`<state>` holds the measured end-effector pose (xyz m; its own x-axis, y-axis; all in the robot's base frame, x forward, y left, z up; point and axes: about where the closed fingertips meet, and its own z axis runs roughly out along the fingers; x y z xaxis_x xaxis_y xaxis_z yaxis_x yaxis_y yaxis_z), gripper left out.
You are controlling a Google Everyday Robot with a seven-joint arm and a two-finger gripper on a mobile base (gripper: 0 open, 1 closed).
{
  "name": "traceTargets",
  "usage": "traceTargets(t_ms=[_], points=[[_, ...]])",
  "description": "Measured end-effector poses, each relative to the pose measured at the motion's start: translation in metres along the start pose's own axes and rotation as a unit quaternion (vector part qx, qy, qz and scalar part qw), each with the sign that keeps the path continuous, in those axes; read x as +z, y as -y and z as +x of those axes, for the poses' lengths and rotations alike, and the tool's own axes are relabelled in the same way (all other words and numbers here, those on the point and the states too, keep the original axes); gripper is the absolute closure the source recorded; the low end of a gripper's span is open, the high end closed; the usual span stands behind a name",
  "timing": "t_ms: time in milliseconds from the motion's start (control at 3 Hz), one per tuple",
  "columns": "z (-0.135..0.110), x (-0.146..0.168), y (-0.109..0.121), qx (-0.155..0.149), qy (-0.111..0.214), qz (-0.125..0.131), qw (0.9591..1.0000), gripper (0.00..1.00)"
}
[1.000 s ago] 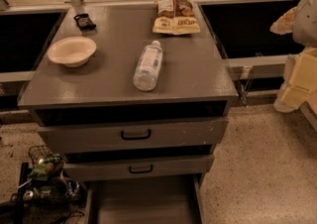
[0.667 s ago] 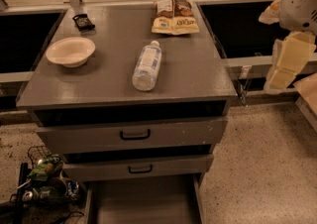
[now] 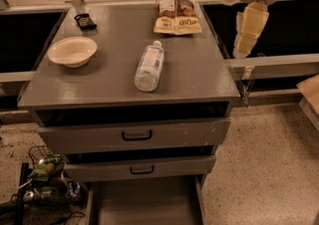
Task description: Place blue plastic bottle into bottom drawer
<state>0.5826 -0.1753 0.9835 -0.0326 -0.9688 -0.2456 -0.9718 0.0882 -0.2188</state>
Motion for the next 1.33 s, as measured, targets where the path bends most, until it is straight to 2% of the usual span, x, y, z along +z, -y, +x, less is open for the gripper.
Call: traceTargets(t_ms=[667,1000,1333], points=[[-0.006,0.003,0.015,-0.001,0.017,0.023,0.9996,0.0],[-0.023,0.013,0.019,-0.019,0.043,0.013,0.9988,0.0],[-0.063,0.027,0.015,-0.065,0.06,-0.009,0.996,0.0]])
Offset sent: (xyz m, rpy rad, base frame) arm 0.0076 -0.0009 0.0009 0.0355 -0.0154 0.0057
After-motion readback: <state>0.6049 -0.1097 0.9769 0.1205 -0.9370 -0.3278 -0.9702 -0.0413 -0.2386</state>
